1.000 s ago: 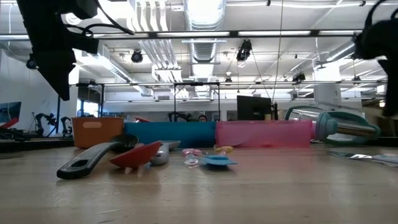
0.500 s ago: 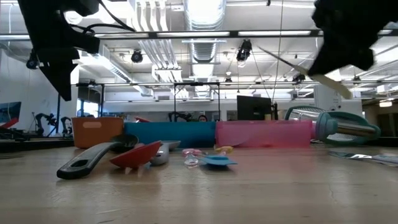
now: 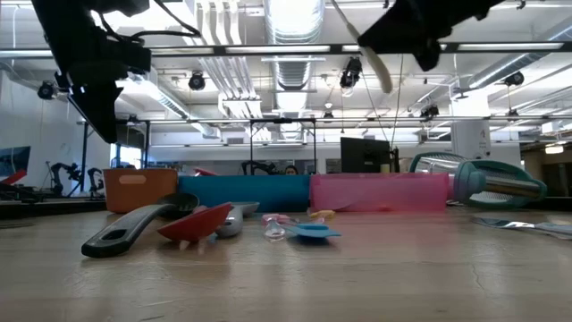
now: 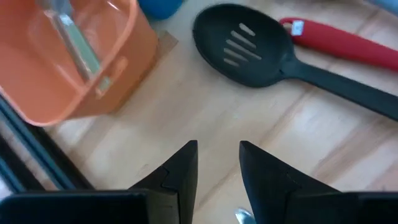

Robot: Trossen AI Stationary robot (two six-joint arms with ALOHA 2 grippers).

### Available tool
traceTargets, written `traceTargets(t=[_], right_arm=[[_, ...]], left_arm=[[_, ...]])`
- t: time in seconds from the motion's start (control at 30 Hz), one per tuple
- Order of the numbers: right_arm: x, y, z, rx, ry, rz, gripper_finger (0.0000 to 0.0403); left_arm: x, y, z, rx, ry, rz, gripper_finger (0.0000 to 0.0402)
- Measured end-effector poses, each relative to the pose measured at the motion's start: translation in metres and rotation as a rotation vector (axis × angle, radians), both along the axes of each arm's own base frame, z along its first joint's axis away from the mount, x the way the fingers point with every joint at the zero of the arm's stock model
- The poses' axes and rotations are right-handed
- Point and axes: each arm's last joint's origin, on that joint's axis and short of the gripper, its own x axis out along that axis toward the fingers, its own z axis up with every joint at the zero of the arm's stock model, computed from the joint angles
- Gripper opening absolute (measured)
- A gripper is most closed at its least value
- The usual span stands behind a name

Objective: Pick & Place Kitchen Items
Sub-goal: Put the yellow knife into the orange bin

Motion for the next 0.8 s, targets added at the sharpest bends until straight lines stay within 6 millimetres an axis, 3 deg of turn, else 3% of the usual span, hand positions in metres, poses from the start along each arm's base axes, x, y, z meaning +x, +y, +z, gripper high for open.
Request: traceTargets(t=[0.3,0.5,0.8], right_arm=[[0.018,-0.02,-0.017,0.057,-0.187,0.216,0.0041],[0.015,-0.033,-0.019,0.029,-0.218,0.188,0.0041],[0.016,-0.034,-0.009,-0.042,-0.237,0.199,0.0041]], left_arm=[[0.0,0.0,0.0,-0.004,0.001,-0.001,0.0122],[0.0,0.0,0.0,-0.005,0.0,-0.002,0.0122],[0.001,0.001,0.0,0.039,-0.023,0.009,0.0123]])
